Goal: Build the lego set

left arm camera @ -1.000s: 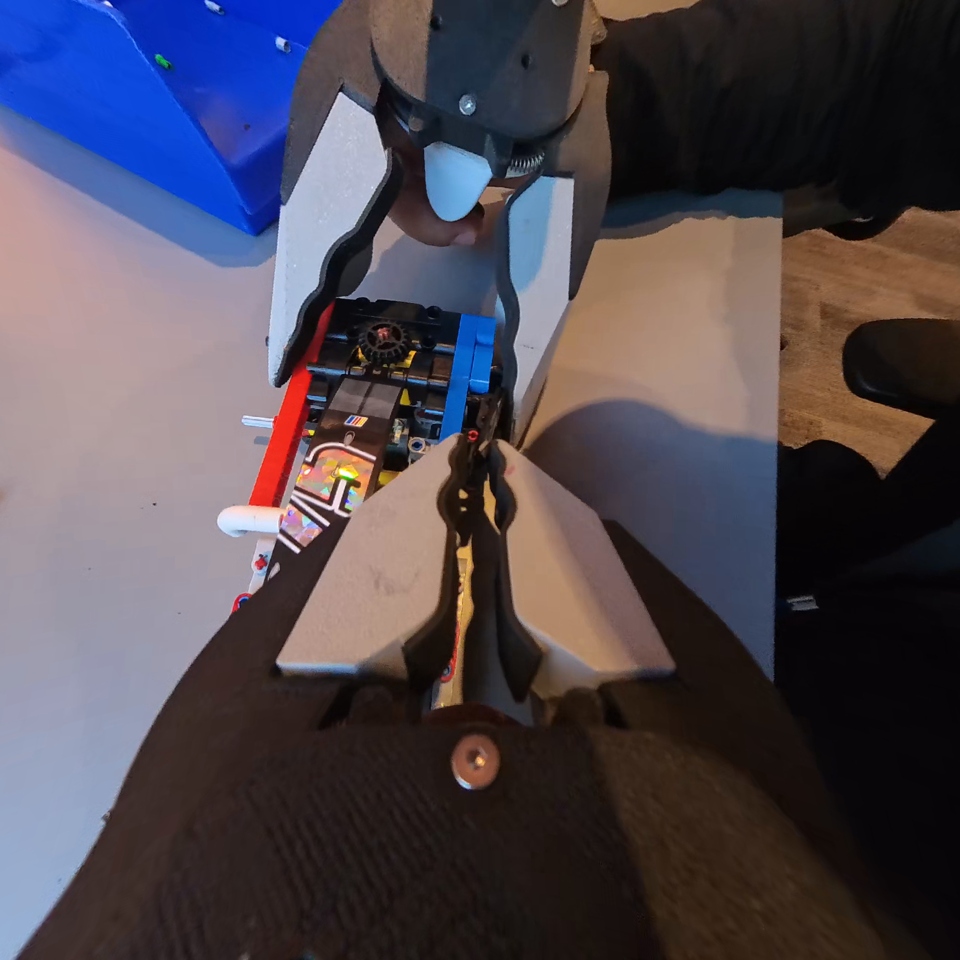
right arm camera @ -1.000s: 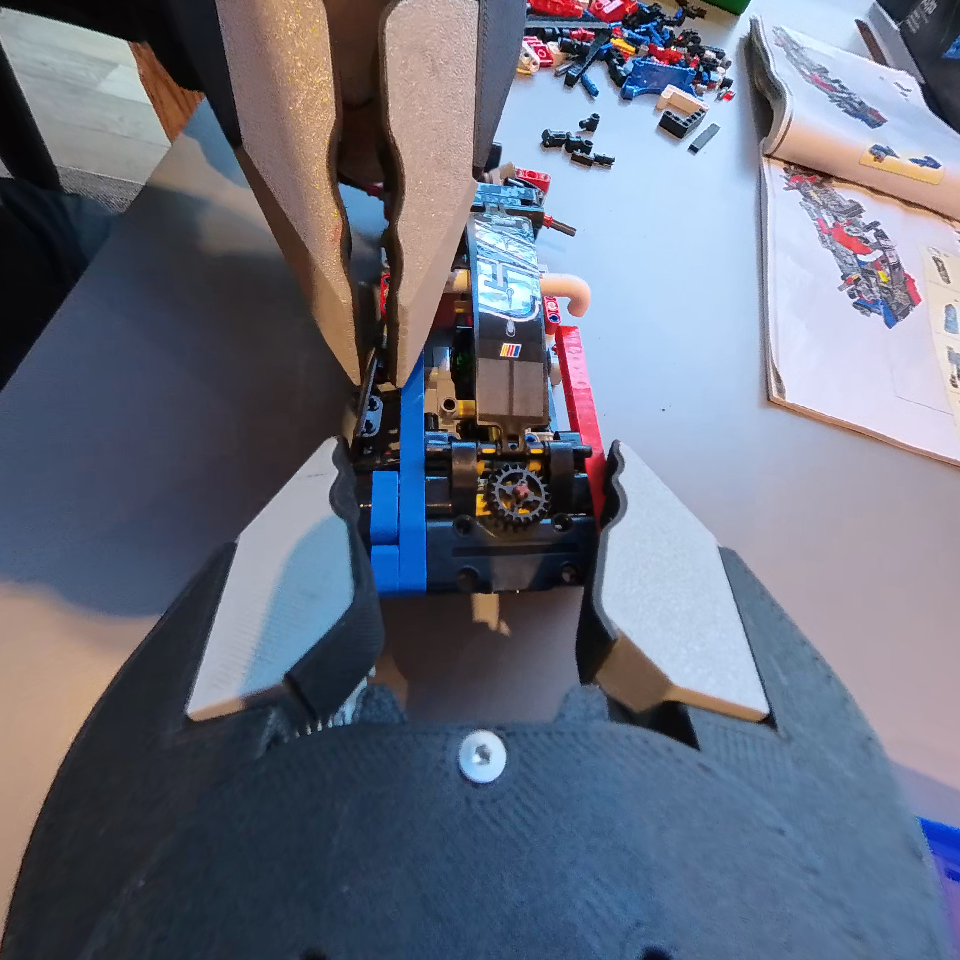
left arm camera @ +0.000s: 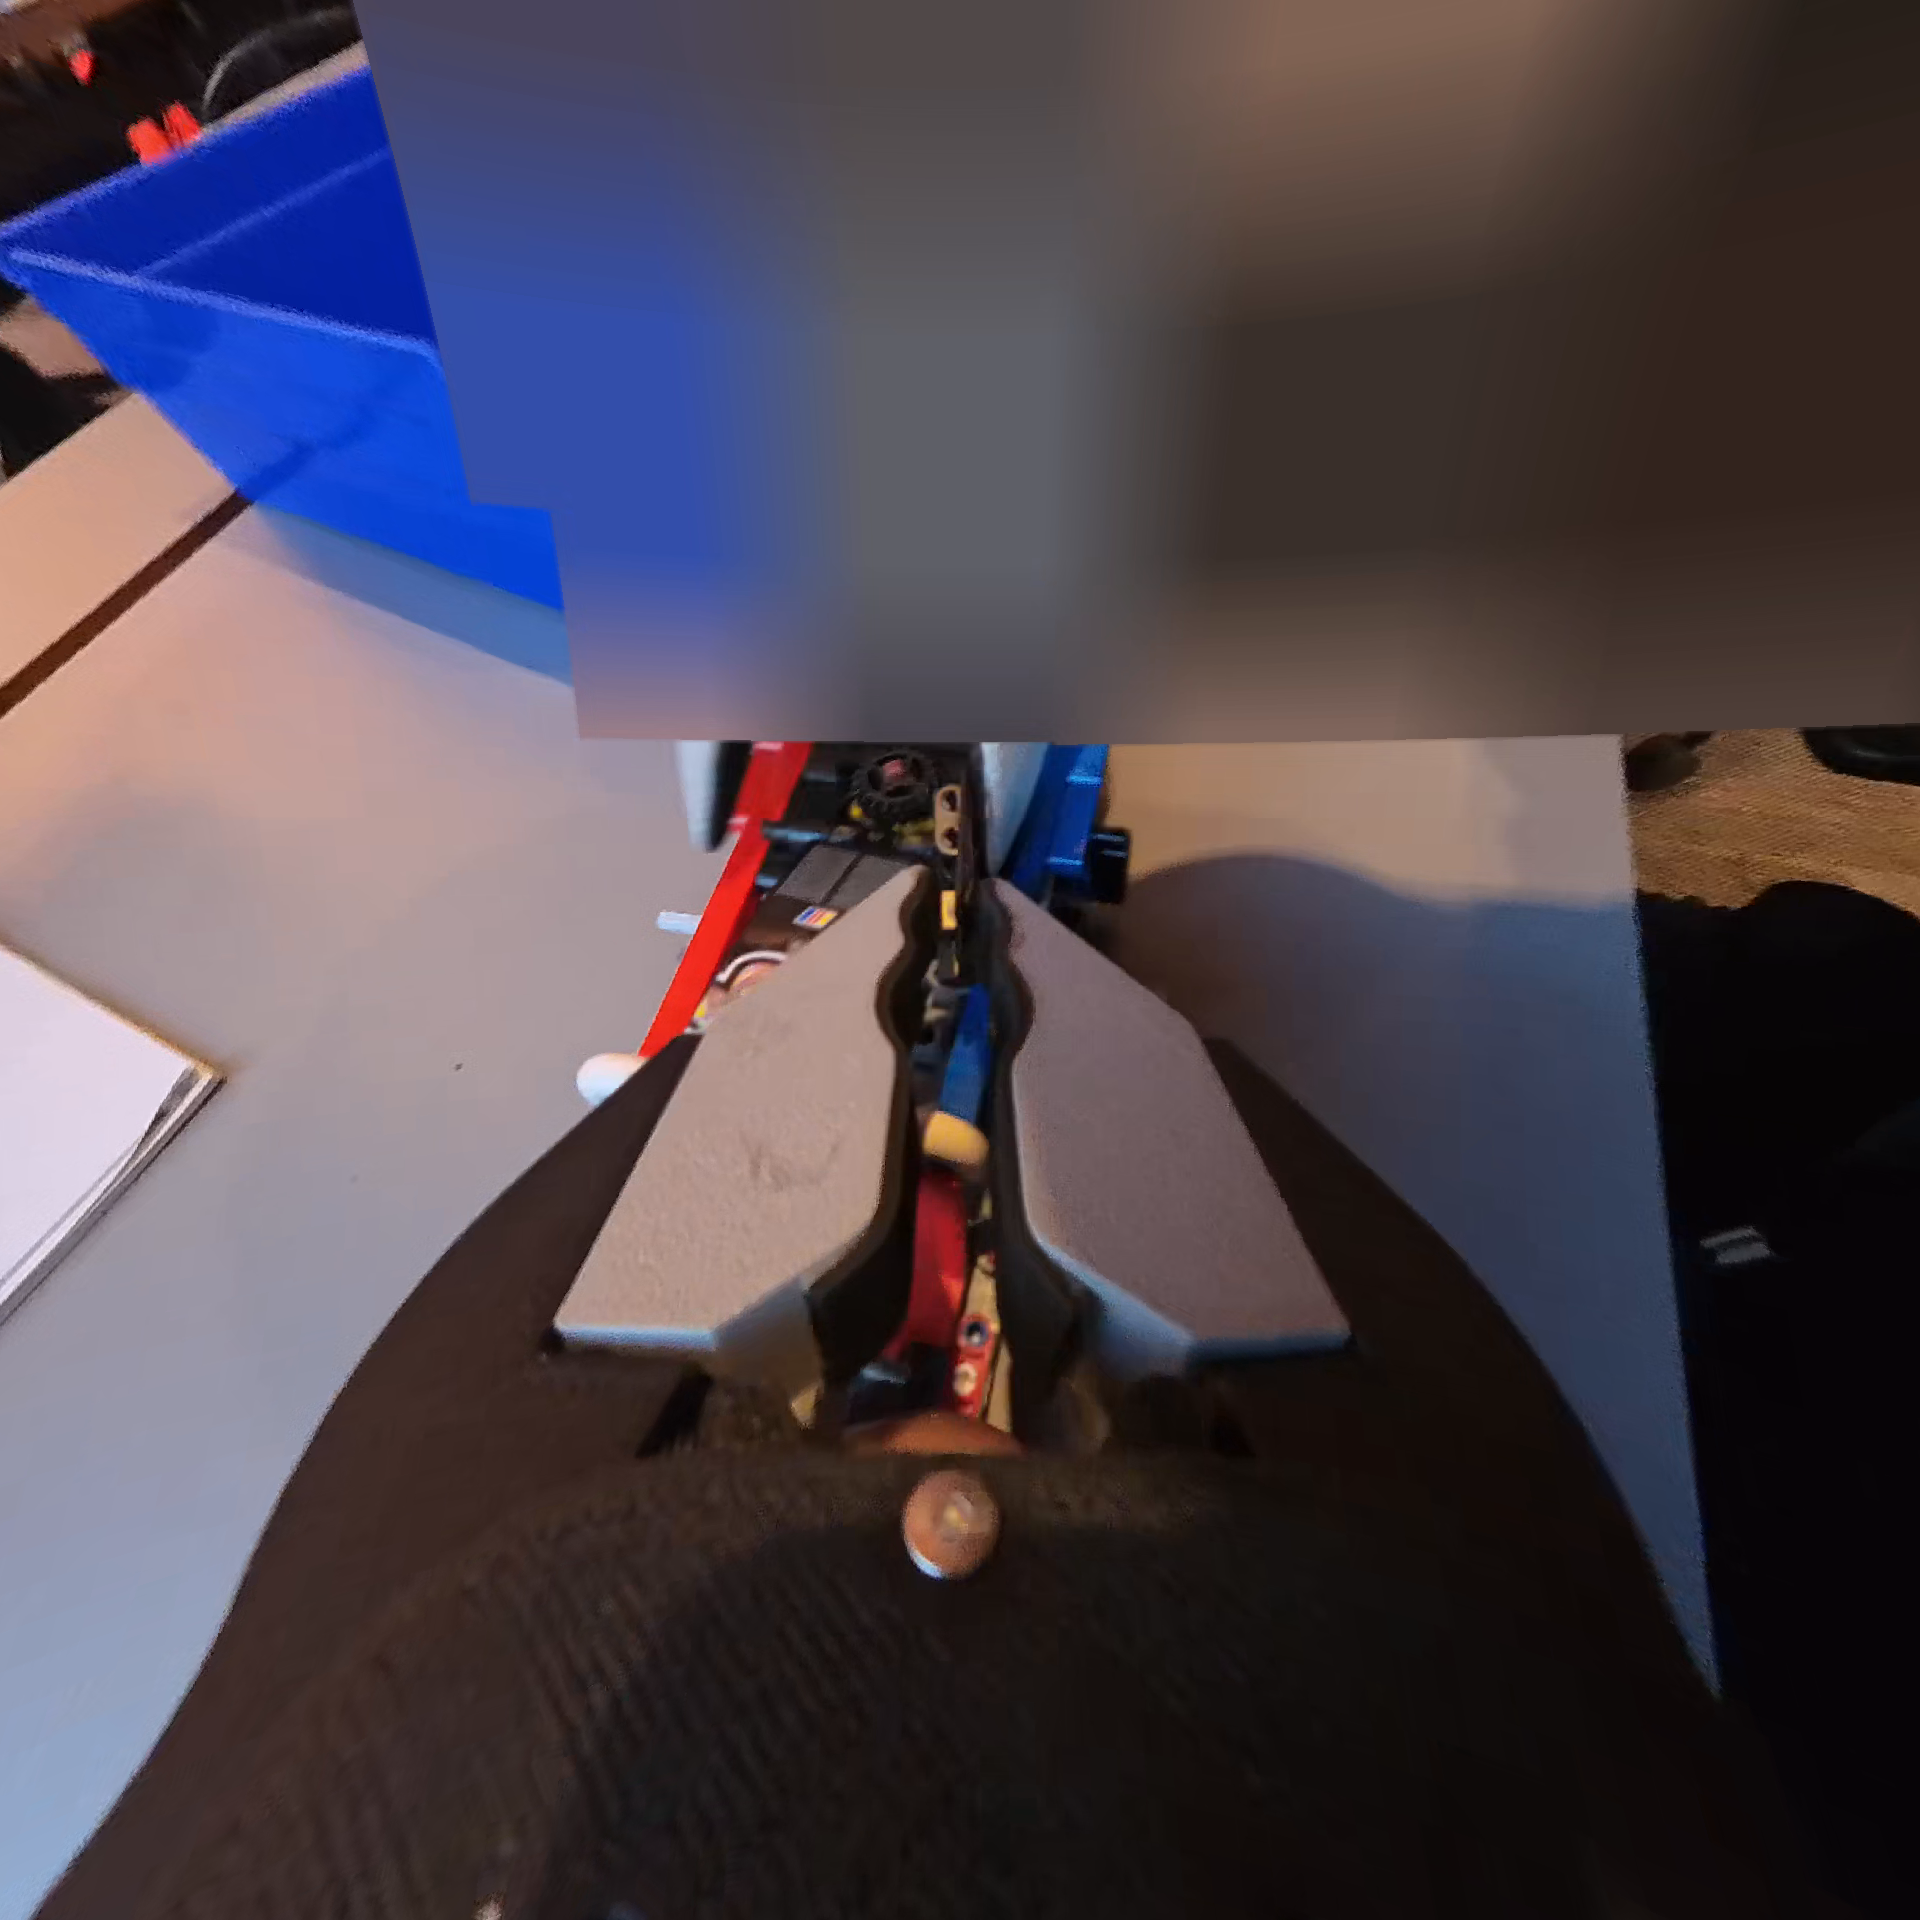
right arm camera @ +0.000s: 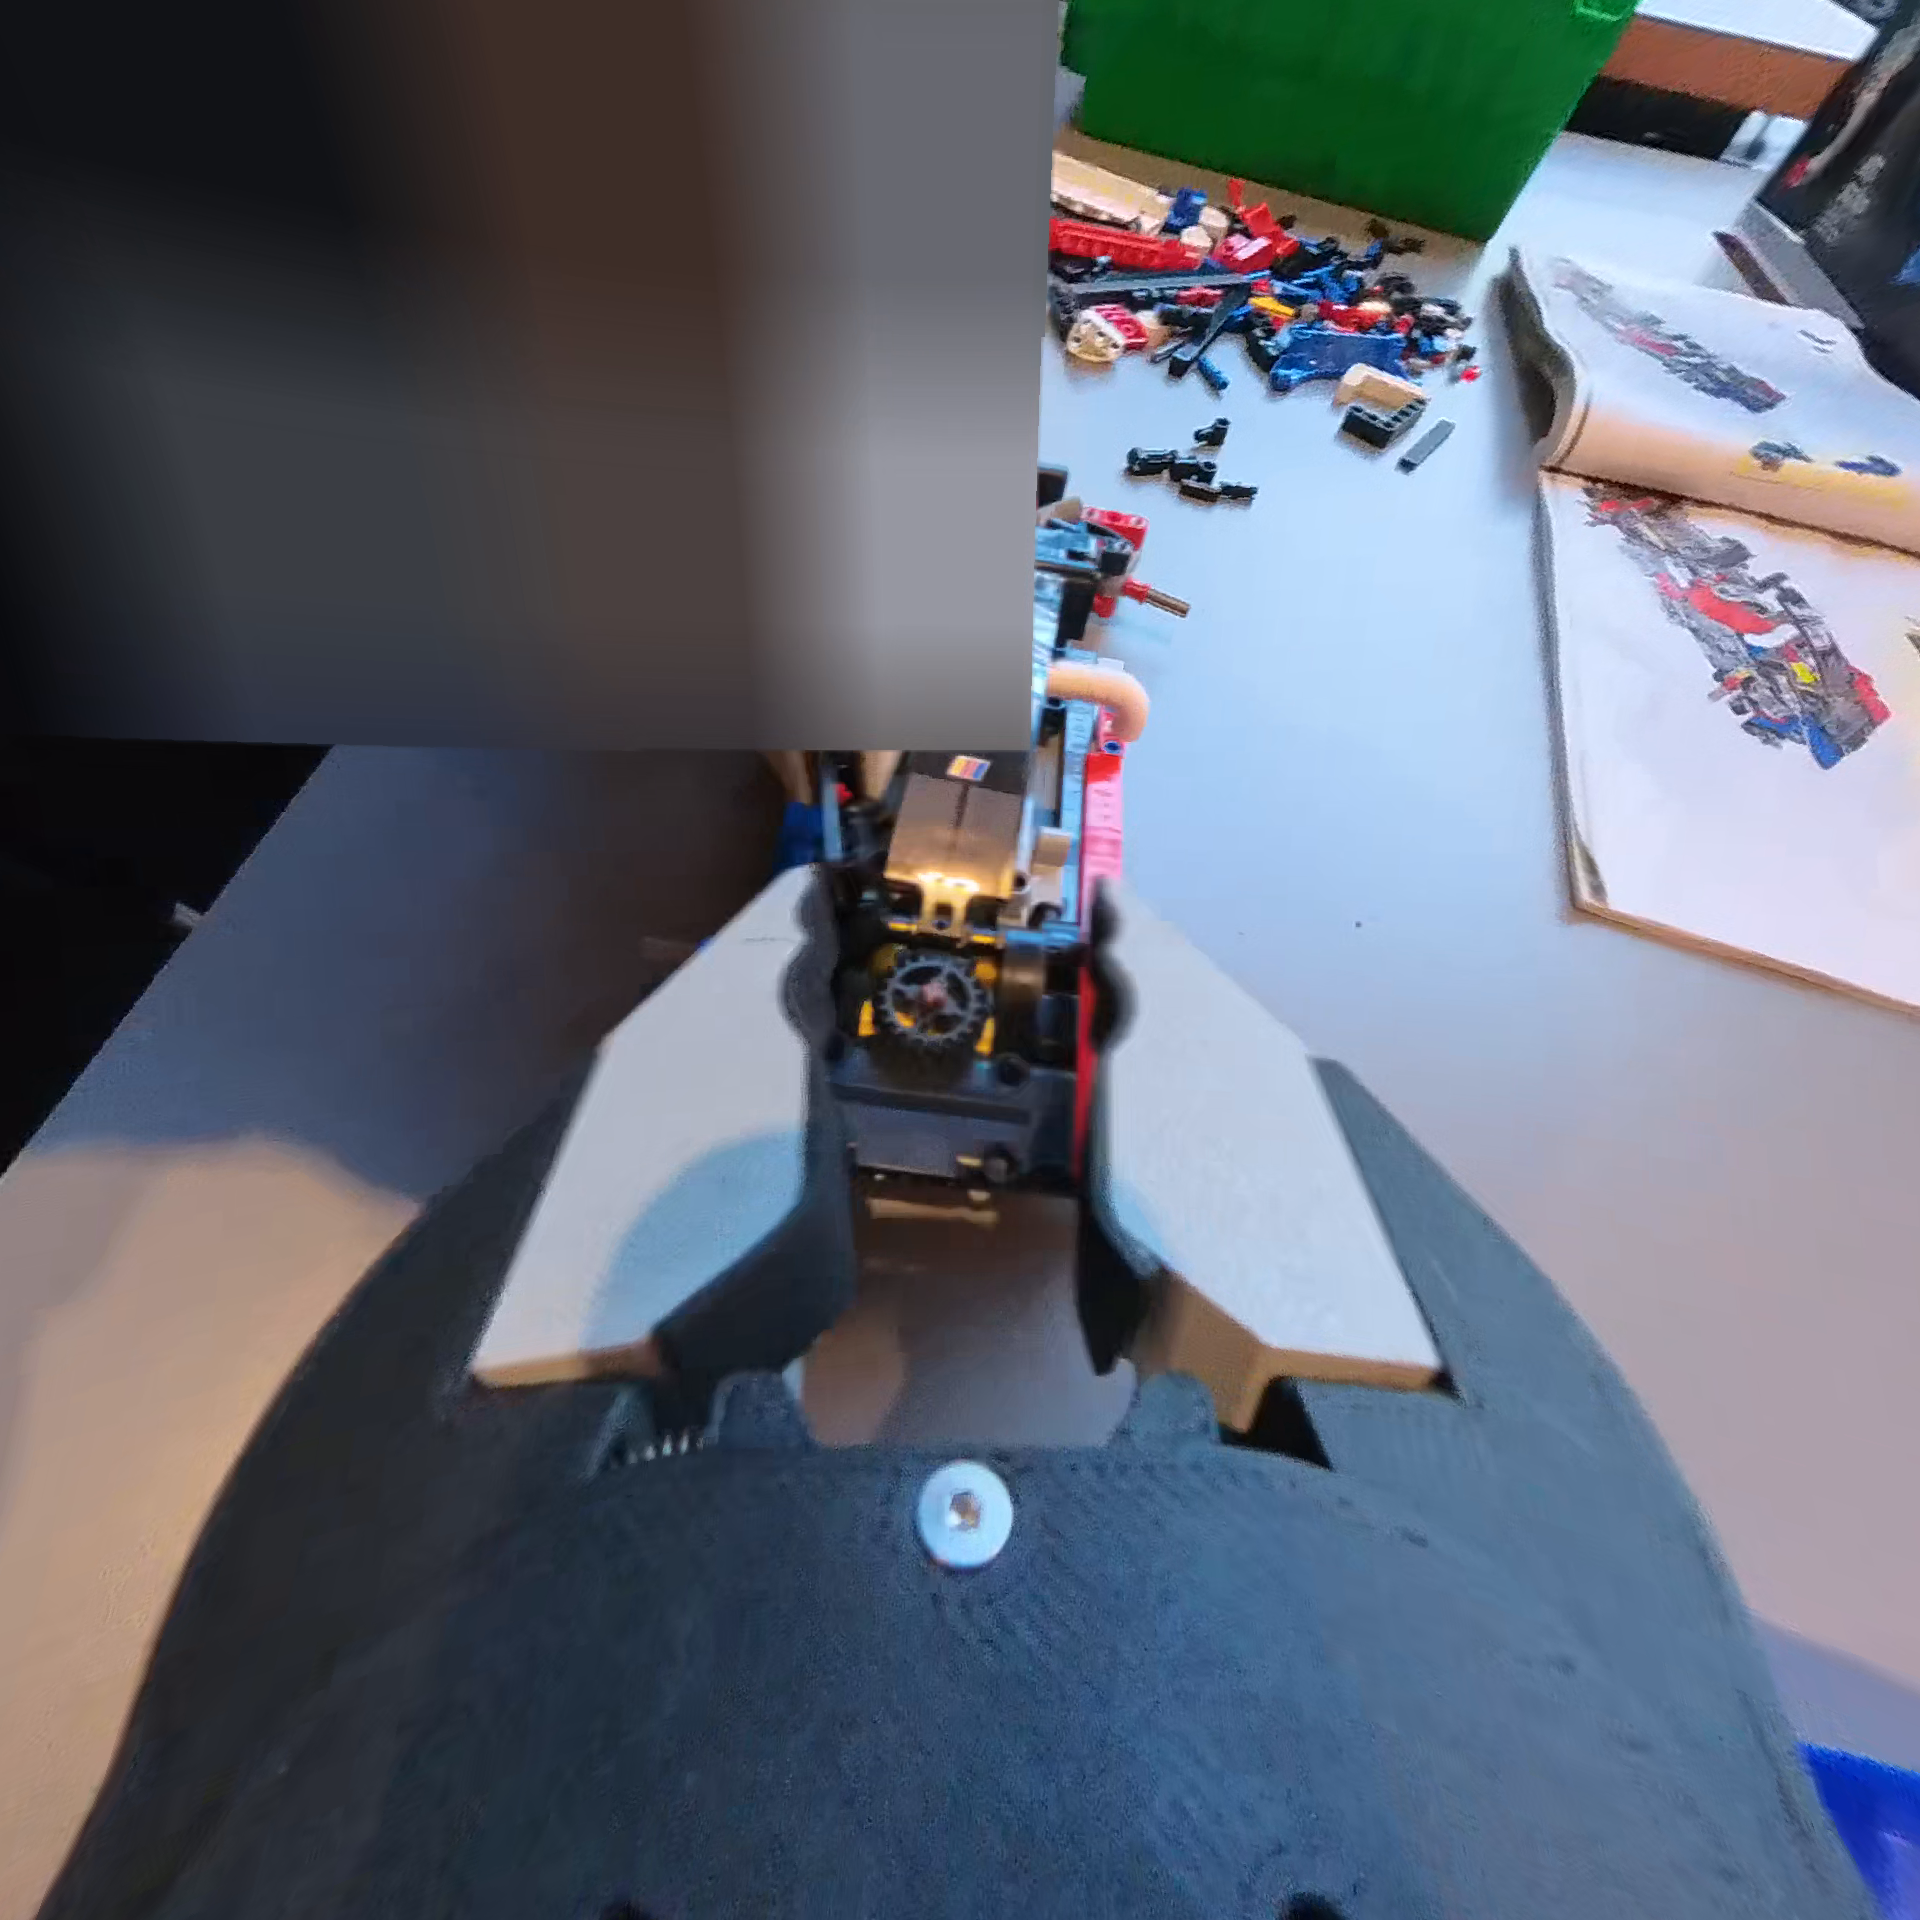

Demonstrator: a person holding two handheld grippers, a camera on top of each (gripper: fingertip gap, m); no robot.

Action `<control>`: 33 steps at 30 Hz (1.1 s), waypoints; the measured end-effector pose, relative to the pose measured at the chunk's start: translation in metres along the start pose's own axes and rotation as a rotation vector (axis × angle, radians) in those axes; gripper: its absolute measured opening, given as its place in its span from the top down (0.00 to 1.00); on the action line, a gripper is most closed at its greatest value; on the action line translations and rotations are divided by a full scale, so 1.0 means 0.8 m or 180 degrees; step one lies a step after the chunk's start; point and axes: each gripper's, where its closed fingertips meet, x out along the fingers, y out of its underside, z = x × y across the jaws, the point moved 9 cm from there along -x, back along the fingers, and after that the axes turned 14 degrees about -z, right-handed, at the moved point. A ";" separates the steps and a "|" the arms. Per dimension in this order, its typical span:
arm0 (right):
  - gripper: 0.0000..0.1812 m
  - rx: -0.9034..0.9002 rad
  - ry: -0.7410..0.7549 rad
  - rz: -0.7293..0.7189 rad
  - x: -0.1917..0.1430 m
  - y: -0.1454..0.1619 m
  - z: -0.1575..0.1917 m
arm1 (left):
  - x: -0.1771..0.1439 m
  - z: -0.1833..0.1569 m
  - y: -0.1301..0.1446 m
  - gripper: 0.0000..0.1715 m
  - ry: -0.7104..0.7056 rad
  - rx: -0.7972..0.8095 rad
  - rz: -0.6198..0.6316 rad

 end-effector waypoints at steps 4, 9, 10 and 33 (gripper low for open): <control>0.53 0.0037 0.0011 -0.0154 -0.004 0.000 0.001 | -0.003 -0.017 -0.006 0.98 0.0120 0.0595 -0.0116; 0.56 -0.0030 0.0016 -0.0203 -0.017 -0.011 0.023 | -0.008 -0.055 -0.015 0.98 -0.0004 0.2119 -0.0133; 0.57 -0.0024 0.0032 -0.0187 -0.019 -0.012 0.028 | -0.008 -0.062 -0.012 0.98 -0.0051 0.2370 -0.0086; 0.92 -0.1073 0.2555 0.0571 -0.028 0.013 0.141 | -0.005 -0.137 0.071 0.97 -0.0230 0.3605 0.0485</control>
